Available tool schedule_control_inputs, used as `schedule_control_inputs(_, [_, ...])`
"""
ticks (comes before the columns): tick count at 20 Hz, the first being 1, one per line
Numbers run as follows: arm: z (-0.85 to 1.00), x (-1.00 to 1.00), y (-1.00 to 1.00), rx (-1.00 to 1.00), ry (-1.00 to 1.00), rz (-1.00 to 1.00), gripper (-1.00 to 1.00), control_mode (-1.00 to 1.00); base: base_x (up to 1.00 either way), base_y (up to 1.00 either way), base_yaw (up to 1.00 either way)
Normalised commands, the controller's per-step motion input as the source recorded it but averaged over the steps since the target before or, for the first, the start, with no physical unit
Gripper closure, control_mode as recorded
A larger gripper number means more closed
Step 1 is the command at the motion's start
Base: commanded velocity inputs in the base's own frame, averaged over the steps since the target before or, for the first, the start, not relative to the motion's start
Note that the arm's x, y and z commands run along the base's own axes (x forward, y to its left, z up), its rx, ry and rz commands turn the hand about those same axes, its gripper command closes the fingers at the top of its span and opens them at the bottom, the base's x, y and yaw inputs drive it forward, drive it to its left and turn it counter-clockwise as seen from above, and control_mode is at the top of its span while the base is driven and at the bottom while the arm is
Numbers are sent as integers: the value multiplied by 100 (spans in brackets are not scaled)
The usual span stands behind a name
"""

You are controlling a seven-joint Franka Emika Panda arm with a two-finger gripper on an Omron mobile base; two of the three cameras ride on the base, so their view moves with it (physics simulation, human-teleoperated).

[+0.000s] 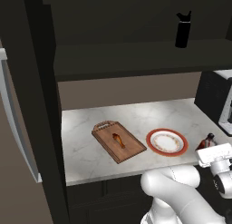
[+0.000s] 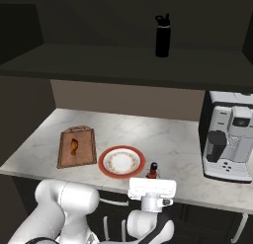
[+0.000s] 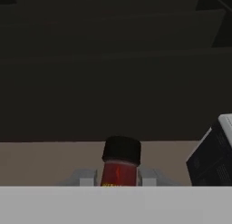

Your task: Pick the chicken drumstick from the plate and place it on the cutting board. Then pick the condiment bottle from the cabinet and place it next to the cutting board.

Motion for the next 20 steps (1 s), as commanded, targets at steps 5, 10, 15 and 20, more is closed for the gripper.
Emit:
schedule_control_inputs(5, [-28,0,14,-3,0,0,100,-100,0,0,0])
schedule_control_inputs(10, [-22,0,13,-1,0,0,100,-100,0,0,0])
schedule_control_inputs(15, [-16,0,2,0,0,0,100,-100,0,0,0])
schedule_control_inputs(20, [-5,0,0,0,0,0,100,-100,0,0,0])
